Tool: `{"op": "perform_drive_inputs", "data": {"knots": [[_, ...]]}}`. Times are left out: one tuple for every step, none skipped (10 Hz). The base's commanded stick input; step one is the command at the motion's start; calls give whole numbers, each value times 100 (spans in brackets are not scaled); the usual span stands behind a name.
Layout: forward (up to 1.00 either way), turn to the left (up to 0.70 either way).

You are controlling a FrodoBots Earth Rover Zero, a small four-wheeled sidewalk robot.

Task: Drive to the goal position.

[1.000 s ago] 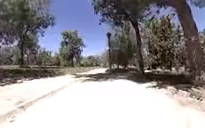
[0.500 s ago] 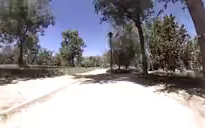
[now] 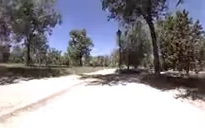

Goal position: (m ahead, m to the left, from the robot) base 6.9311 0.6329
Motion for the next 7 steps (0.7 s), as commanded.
{"op": "perform_drive_inputs", "data": {"knots": [[85, 24], [85, 0], [85, 0], [85, 0], [85, 0], [85, 0], [85, 0]]}}
